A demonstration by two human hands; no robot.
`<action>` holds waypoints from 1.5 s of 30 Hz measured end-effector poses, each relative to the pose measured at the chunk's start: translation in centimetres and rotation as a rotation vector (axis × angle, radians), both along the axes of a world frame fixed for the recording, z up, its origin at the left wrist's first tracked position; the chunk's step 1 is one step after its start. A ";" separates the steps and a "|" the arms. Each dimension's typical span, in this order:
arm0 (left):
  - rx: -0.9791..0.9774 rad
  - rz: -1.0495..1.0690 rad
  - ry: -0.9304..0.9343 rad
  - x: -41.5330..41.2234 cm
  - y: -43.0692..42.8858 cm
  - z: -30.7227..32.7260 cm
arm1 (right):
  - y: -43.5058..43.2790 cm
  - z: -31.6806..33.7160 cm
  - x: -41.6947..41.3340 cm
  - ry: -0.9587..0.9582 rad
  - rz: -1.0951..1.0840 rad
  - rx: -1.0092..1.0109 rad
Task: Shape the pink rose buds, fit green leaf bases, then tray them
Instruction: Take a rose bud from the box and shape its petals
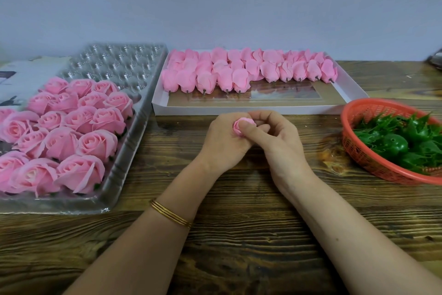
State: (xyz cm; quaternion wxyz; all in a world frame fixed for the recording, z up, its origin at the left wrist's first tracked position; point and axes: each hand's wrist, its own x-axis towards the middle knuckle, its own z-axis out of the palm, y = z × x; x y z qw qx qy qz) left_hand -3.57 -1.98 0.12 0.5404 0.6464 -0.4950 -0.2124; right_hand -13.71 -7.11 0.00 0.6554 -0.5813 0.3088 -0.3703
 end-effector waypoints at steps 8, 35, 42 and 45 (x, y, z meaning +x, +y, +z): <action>-0.010 0.082 0.010 -0.2 -0.1 0.0 | 0.1 0.1 0.1 0.001 -0.007 0.025; -0.139 0.150 0.612 -1.1 -0.5 0.7 | 0.2 -0.9 0.5 0.184 -0.046 -0.486; -0.082 0.090 0.614 -0.6 -0.4 0.8 | 0.2 -0.9 0.7 0.118 -0.016 -0.422; -0.052 0.038 0.631 -0.4 -0.3 0.9 | -0.1 -1.1 0.7 0.112 0.021 -0.365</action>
